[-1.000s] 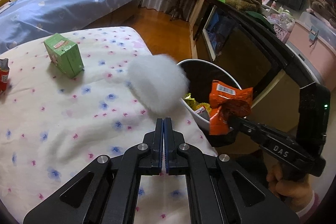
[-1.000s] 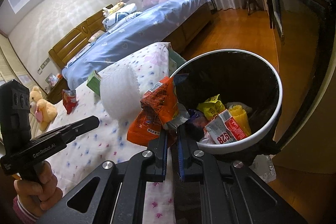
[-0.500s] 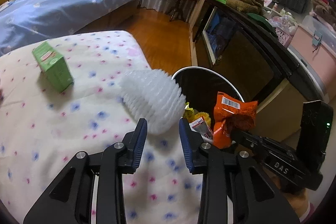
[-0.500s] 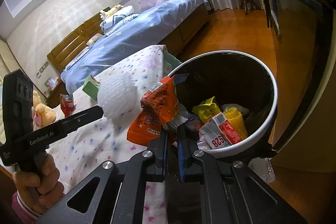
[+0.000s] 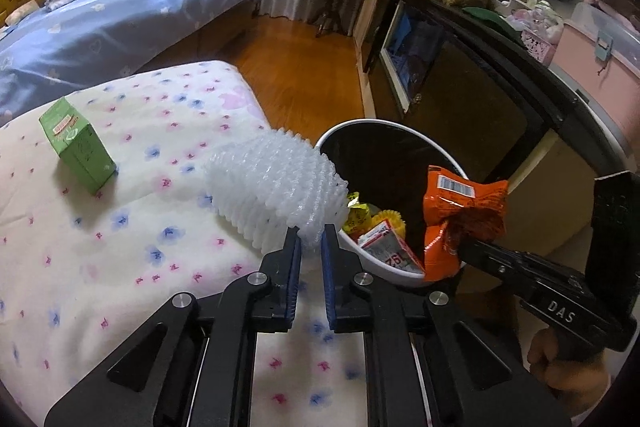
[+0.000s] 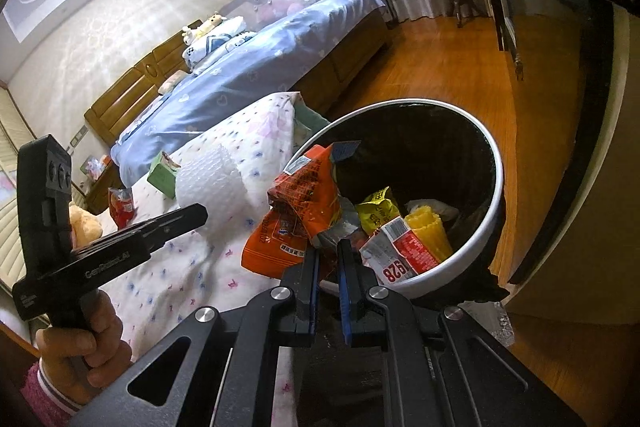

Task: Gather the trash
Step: 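Lower the white foam net and orange packet into the bin opening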

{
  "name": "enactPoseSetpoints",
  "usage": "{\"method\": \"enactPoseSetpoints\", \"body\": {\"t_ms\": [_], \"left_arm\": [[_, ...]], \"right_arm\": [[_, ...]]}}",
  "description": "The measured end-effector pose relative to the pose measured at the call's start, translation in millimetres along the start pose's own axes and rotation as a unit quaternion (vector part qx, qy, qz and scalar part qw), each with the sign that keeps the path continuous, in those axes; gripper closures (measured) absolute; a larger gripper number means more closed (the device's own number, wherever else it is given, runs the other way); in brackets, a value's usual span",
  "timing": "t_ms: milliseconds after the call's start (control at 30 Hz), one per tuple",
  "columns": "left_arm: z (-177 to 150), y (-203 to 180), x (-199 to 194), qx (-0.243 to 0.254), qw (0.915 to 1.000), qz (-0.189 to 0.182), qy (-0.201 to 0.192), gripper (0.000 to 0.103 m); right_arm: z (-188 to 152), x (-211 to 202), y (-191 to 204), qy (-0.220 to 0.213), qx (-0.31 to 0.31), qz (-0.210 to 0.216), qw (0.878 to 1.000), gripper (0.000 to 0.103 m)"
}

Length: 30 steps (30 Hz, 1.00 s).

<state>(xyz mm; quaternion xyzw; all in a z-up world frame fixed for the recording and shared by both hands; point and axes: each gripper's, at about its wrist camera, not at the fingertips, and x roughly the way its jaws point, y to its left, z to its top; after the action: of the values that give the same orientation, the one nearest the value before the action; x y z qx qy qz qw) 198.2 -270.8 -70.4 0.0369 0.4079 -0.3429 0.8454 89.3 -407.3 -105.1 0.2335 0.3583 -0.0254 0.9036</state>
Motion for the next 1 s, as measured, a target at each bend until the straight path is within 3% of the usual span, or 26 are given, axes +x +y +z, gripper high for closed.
{"method": "enactPoseSetpoints", "body": {"t_ms": [1000], "left_arm": [[7.5,-59.4,13.2,0.059,0.9982,-0.012,0.009,0.094]], "right_arm": [[13.6,-9.8,-27.7,-0.016,0.012,-0.029,0.999,0.095]]}}
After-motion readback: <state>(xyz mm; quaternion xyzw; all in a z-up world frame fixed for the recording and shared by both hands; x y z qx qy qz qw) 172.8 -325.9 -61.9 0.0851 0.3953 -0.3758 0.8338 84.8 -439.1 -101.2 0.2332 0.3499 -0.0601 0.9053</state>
